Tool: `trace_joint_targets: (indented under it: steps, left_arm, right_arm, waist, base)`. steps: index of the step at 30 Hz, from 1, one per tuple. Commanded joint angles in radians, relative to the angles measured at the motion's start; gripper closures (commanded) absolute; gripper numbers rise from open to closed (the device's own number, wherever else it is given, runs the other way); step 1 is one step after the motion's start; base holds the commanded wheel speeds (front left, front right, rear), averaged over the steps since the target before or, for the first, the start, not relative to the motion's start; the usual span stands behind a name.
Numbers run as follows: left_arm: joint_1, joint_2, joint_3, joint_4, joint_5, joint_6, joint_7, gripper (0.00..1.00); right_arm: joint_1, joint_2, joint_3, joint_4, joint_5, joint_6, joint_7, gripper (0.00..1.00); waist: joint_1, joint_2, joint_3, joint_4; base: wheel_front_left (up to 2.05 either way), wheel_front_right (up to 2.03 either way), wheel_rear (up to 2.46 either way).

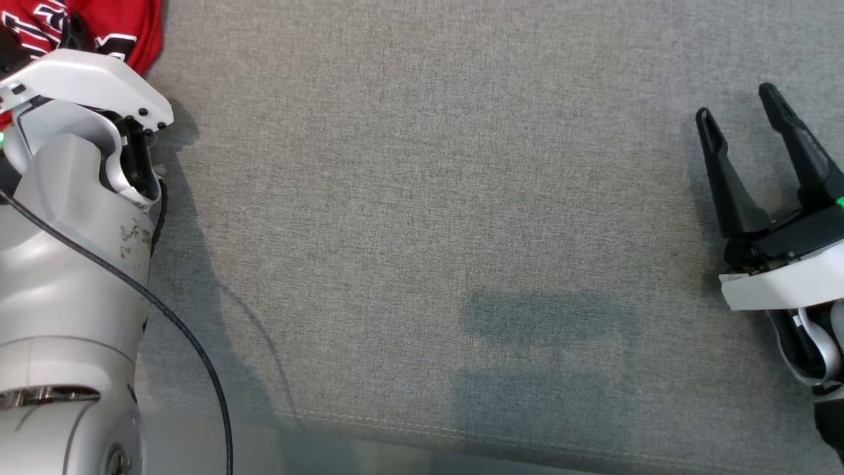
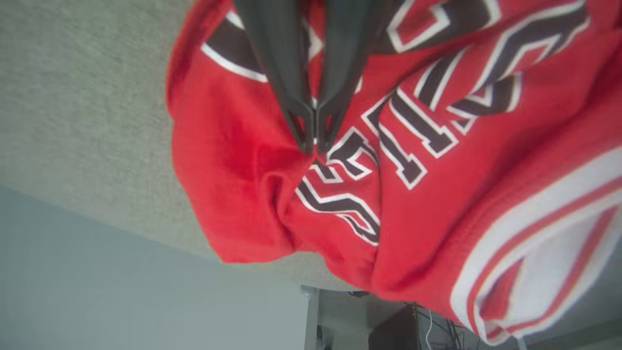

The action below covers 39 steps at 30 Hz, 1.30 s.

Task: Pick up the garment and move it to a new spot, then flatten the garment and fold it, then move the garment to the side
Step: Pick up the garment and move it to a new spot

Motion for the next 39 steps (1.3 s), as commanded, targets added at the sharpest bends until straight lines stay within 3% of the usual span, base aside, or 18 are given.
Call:
trace_joint_targets:
  steps: [1, 6, 12, 29, 39]
  left_arm:
    - [0.033, 0.063, 0.009, -0.075, 0.026, 0.010, -0.010, 1.00]
    - [0.140, 0.063, 0.028, -0.284, 0.080, 0.027, -0.010, 1.00]
    - [0.238, 0.069, 0.040, -0.435, 0.134, 0.015, -0.010, 1.00]
    - [0.234, 0.148, -0.015, -0.500, 0.203, -0.033, -0.002, 1.00]
    - [0.243, 0.129, -0.071, -0.609, 0.197, -0.084, 0.030, 1.00]
  right_arm:
    - [0.045, 0.003, 0.018, -0.011, 0.003, -0.001, 0.003, 0.00]
    - [0.058, 0.041, 0.021, 0.002, 0.003, -0.001, 0.003, 0.00]
    - [0.082, 0.090, 0.022, 0.022, 0.004, -0.001, 0.003, 0.00]
    - [0.164, 0.204, -0.008, 0.062, 0.008, -0.001, 0.003, 0.00]
    - [0.210, 0.247, -0.011, 0.066, 0.003, -0.001, 0.003, 0.00]
  waist:
    - [0.0000, 0.0000, -0.020, -0.002]
    - [0.0000, 0.0000, -0.081, -0.012]
    - [0.0000, 0.0000, -0.168, -0.034]
    - [0.0000, 0.0000, -0.386, -0.153]
    - [0.0000, 0.0000, -0.491, -0.236]
  base:
    - [0.00, 0.00, 0.00]
    - [0.00, 0.00, 0.00]
    - [0.00, 0.00, 0.00]
    - [0.00, 0.00, 0.00]
    - [0.00, 0.00, 0.00]
